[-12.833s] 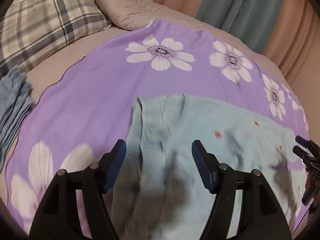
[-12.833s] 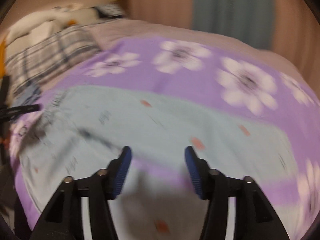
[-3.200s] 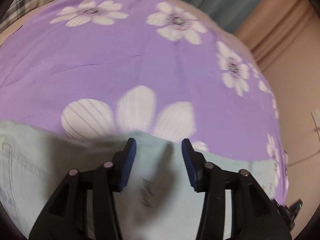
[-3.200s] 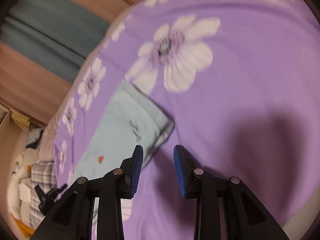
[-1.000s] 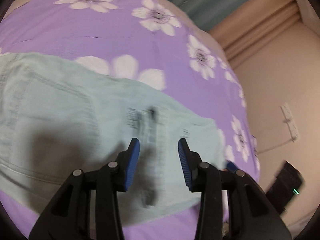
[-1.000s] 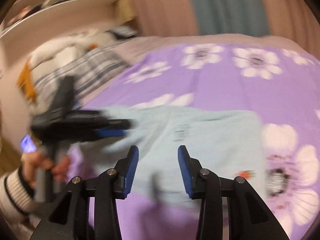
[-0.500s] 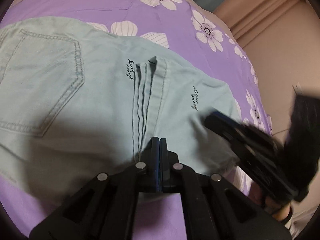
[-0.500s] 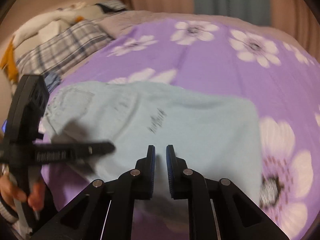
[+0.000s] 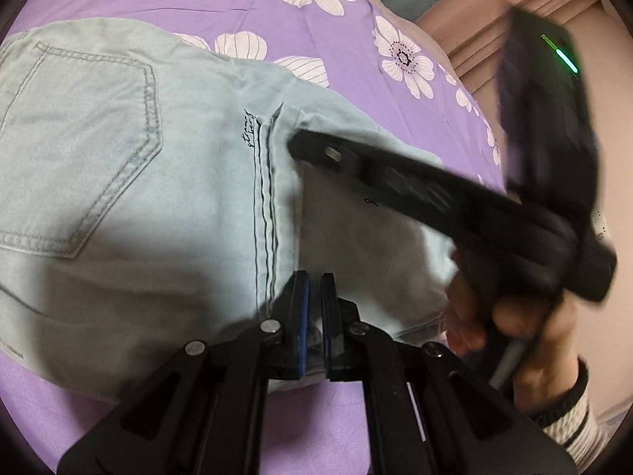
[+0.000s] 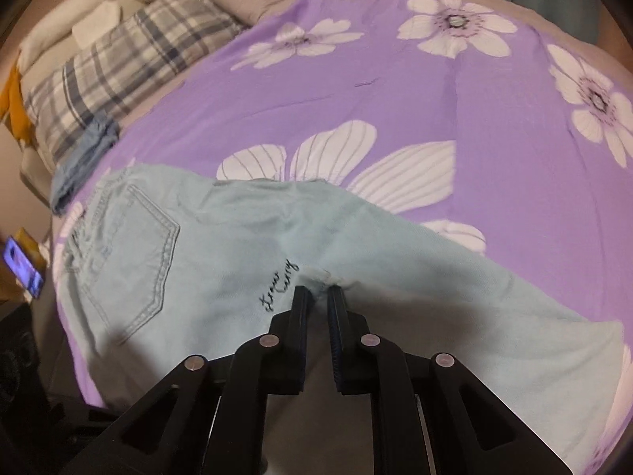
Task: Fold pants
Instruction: 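Pinch the crotch fold with the left tool while the right tool releases and withdraws, then release the fold and grasp the waistband with the left tool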
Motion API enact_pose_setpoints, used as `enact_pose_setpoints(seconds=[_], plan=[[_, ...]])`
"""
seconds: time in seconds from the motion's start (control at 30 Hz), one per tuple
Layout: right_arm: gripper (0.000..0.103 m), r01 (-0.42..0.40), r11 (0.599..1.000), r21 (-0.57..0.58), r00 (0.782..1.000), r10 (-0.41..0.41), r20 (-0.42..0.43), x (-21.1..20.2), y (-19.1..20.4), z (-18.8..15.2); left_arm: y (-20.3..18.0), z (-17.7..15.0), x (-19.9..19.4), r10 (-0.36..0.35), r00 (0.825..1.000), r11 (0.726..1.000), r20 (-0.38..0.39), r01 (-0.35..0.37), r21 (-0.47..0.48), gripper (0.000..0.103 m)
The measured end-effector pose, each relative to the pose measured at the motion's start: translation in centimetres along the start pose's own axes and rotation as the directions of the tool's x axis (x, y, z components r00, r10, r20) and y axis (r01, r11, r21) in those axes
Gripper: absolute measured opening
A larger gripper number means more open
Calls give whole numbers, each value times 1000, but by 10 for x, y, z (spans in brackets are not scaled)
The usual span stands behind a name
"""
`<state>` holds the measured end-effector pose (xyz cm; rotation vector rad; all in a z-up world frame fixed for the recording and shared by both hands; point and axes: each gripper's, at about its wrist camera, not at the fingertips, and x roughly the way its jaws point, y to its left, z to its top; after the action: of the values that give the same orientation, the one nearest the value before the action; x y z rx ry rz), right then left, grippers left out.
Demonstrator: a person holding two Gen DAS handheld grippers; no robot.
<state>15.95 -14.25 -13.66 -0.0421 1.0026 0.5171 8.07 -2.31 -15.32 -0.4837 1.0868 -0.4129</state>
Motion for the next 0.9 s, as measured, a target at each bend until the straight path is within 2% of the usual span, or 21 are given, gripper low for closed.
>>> enact_pose_setpoints(seconds=[0.1,0.2,0.27,0.4,0.43,0.47,0.53,0.57,0.6,0.73,0.8,0.9], plan=[[13,-5,1000,16,999,5,38,-19,-1,-23,3,-2,-5,-3,1000,1000,-3,3,3,5],[13,69,998,-10,997,-69,41,-33,4,-52,5,-7,-10,-3,1000,1000,0,3,11,5],[13,88,996,-30,996,-87,34,-41,9,-77,4,-10,-12,-4,1000,1000,3,4,10,5],[13,141,986,-84,987,-133,93,-65,21,-115,6,-22,-30,-15,1000,999,21,14,38,5],[13,136,988,-77,988,-129,87,-71,21,-118,7,-23,-35,-18,1000,999,25,17,39,8],[13,120,991,-65,990,-115,79,-75,19,-119,9,-26,-43,-20,999,999,30,19,38,25],[13,90,995,-37,993,-87,81,-85,15,-118,17,-34,-63,-17,998,1000,67,16,19,52],[13,78,997,-27,993,-76,94,-89,14,-117,25,-40,-81,-48,993,999,105,49,-3,52],[13,68,997,-21,992,-65,108,-93,14,-115,31,-43,-91,-46,991,999,124,48,-15,52],[14,30,999,-13,988,-27,151,-94,19,-104,66,-53,-129,1,979,992,205,24,-123,60],[14,1,1000,-13,988,1,155,-91,23,-101,92,-56,-140,24,972,976,232,27,-216,60],[15,-19,1000,-23,987,22,157,-84,34,-94,124,-57,-145,23,965,937,261,70,-343,61]])
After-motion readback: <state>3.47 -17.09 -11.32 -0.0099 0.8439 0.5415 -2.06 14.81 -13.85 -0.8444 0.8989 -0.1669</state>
